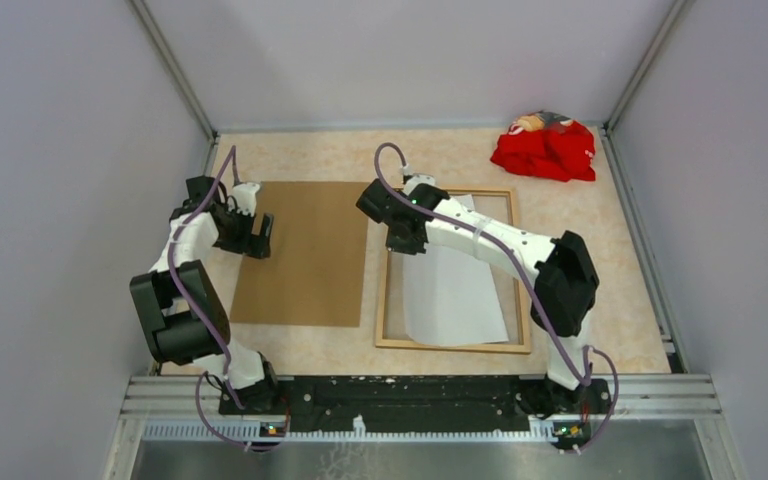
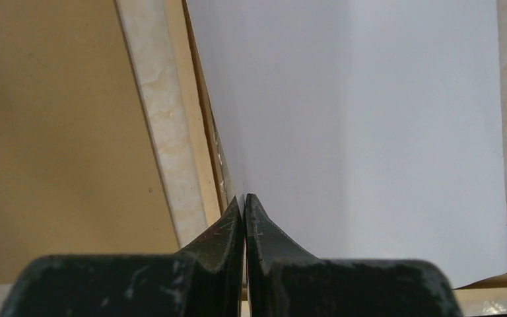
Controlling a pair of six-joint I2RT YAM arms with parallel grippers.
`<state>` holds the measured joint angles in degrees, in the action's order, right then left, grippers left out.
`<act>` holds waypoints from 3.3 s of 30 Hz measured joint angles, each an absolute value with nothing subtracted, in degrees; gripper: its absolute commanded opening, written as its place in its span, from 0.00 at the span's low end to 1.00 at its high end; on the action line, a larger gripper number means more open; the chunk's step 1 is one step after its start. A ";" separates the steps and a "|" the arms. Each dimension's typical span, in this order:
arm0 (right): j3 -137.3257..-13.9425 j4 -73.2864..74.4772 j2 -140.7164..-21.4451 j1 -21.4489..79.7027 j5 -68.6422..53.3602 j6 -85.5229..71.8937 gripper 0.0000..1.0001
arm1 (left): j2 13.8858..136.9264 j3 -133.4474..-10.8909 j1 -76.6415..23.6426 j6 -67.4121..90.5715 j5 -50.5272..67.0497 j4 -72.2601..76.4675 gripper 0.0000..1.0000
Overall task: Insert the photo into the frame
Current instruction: Turn over the photo from the photo frame.
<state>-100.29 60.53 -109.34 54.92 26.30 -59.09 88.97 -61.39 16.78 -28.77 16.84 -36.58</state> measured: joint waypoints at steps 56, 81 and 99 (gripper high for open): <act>-88.14 46.28 -111.39 53.25 27.88 -31.00 0.00 | 89.01 -60.93 16.78 -29.74 15.99 -35.57 0.98; -86.98 47.13 -108.09 53.25 34.87 -38.54 0.00 | 89.01 -60.60 16.78 -29.98 16.01 -35.57 0.98; -85.91 45.43 -108.18 53.19 33.89 -41.04 0.59 | 89.01 -60.25 16.78 -30.22 16.03 -35.57 0.98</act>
<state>-85.91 45.43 -108.18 53.19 33.89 -41.04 89.01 -60.25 16.78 -30.22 16.03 -35.57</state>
